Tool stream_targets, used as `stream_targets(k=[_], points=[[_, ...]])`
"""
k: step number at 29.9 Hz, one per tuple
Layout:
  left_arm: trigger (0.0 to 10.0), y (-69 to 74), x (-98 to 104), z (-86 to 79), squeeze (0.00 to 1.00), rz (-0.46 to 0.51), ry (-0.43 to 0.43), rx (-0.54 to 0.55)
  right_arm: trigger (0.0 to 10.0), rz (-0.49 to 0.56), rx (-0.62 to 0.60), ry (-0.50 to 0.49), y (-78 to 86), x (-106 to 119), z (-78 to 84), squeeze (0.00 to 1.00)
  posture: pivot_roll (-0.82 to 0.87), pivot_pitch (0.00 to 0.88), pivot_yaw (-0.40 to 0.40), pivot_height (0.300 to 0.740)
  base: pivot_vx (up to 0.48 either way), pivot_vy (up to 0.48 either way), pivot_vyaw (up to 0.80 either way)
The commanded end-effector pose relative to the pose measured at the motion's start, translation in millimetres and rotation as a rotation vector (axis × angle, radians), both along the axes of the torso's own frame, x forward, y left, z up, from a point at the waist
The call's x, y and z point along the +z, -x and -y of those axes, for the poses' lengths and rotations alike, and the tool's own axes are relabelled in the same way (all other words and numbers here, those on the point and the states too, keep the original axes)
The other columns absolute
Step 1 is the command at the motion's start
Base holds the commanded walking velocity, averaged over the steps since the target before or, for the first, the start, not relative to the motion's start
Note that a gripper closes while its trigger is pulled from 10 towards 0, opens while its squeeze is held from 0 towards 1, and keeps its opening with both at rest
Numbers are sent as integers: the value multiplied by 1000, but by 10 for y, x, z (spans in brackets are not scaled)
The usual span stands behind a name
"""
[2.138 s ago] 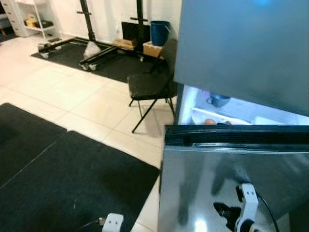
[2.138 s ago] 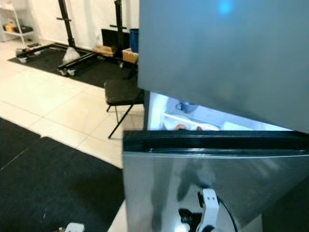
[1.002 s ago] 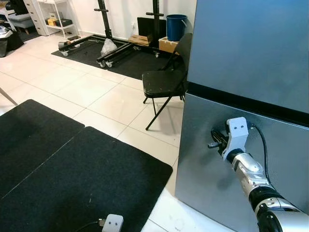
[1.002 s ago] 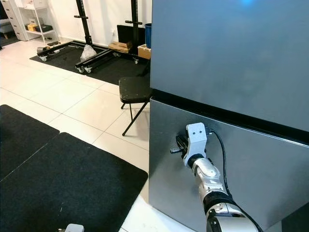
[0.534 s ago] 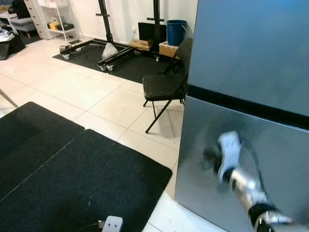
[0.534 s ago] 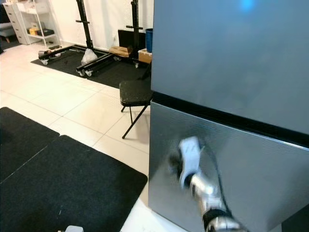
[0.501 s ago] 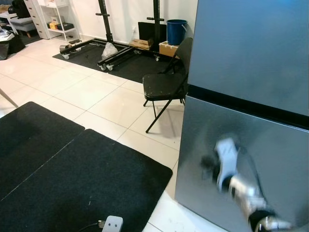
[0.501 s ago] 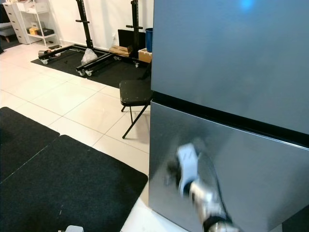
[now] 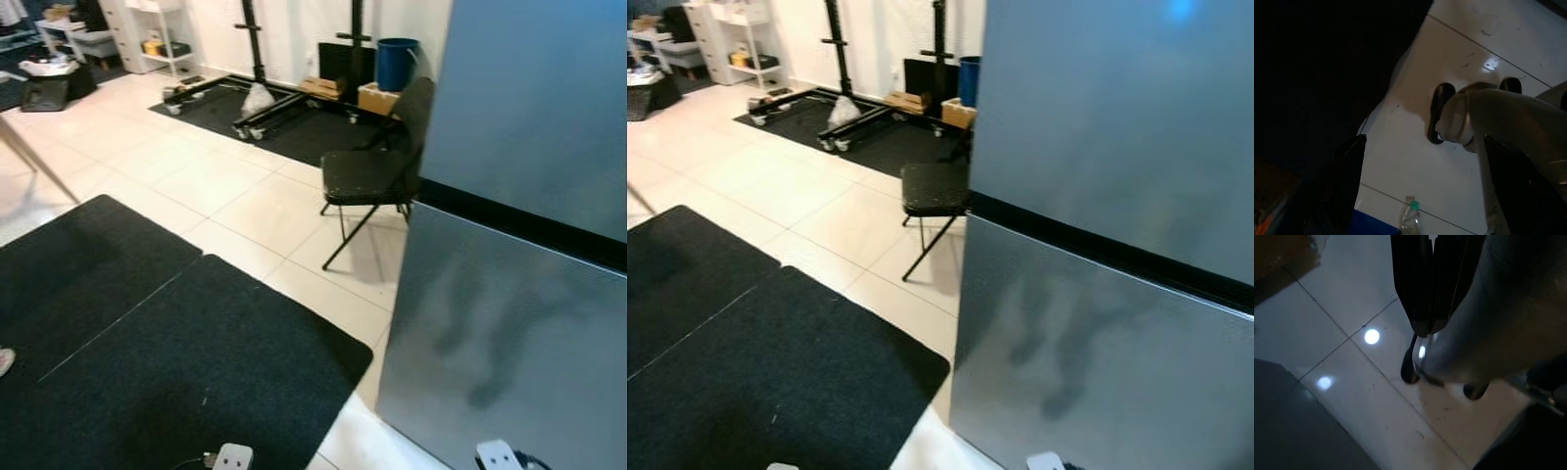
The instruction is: Restocking fridge
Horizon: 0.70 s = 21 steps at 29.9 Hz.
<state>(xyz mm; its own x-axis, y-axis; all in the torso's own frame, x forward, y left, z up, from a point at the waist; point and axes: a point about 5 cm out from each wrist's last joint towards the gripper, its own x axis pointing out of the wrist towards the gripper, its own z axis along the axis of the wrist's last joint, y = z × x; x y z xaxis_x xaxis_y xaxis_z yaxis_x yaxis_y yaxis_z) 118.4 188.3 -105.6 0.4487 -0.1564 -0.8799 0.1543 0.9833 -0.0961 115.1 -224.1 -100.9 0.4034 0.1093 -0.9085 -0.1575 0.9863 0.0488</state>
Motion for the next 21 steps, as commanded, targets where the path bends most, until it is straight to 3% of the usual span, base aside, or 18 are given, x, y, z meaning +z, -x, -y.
stream_targets(k=[1, 6, 21], points=[[10000, 30, -14, 18, 0, -18, 1, -7, 10000, -21, -12, 1, 54, -12, 20, 0, 0, 0, -10, 740, 0, 0, 775], [10000, 34, -15, 23, 0, -19, 4, -5, 10000, -67, -7, 14, 203, -53, 20, 0, 7, 0, -14, 740, 0, 0, 776], [10000, 39, -14, -10, 0, -24, -4, -9, 10000, -64, 37, 21, 166, -57, -37, 0, 3, 0, -5, 740, 0, 0, 778]])
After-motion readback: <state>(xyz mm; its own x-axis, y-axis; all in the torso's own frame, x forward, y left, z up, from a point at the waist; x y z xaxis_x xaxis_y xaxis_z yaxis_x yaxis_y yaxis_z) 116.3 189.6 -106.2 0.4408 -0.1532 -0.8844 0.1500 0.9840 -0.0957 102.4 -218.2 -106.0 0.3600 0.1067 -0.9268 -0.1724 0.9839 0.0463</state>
